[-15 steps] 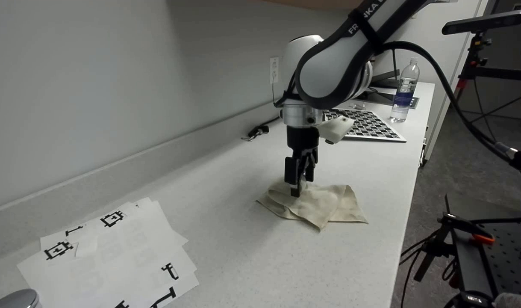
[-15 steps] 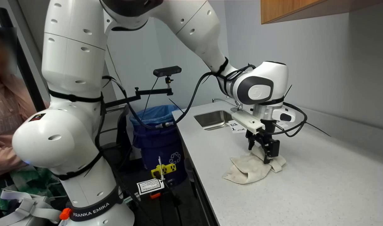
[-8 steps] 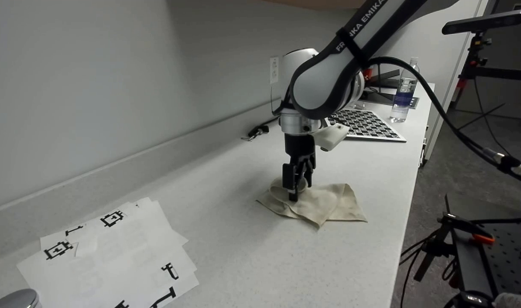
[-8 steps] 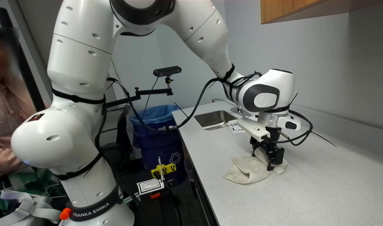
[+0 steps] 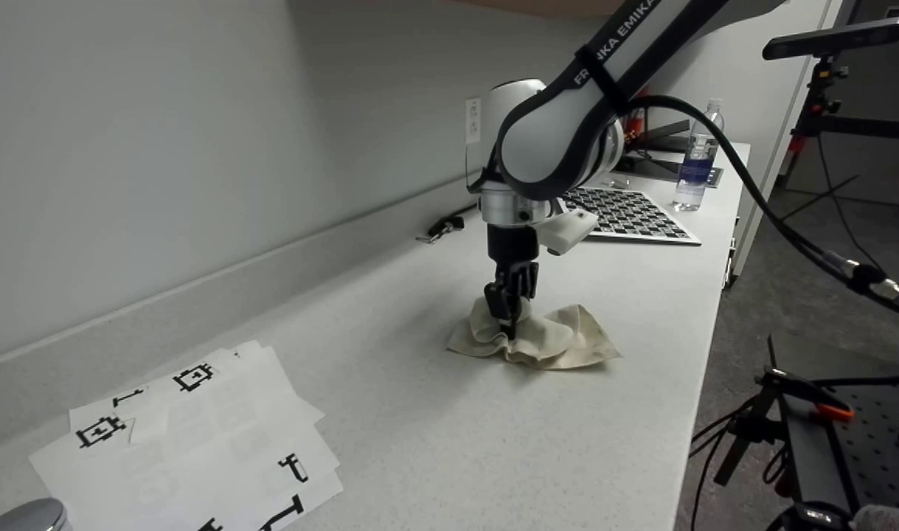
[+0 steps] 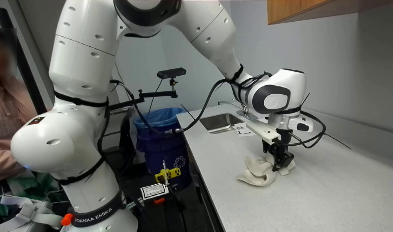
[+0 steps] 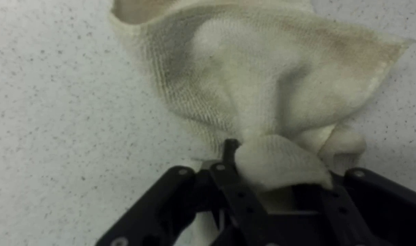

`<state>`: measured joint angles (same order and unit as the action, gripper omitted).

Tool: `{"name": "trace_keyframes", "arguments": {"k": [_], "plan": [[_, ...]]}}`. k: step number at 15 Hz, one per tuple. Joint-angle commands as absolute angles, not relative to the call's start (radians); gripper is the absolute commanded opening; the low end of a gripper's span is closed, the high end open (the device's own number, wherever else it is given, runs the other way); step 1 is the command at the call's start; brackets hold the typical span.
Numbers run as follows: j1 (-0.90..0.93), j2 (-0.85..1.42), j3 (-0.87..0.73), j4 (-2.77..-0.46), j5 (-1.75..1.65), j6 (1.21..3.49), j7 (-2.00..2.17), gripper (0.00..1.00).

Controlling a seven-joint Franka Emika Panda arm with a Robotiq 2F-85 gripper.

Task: Use the towel to wipe the surface

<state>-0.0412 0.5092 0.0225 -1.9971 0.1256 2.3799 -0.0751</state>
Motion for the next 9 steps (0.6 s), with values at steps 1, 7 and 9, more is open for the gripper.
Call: {"name": "trace_keyframes", "arguments": {"k": [1, 7, 9], "plan": [[-0.050, 0.496, 0.032, -2.010, 0.134, 2.419, -0.088, 0.05], [-0.013, 0.463, 0.037, -2.026, 0.102, 2.454, -0.074, 0.02], [0.018, 0.470, 0.039, -2.017, 0.063, 2.477, -0.062, 0.02]]}}
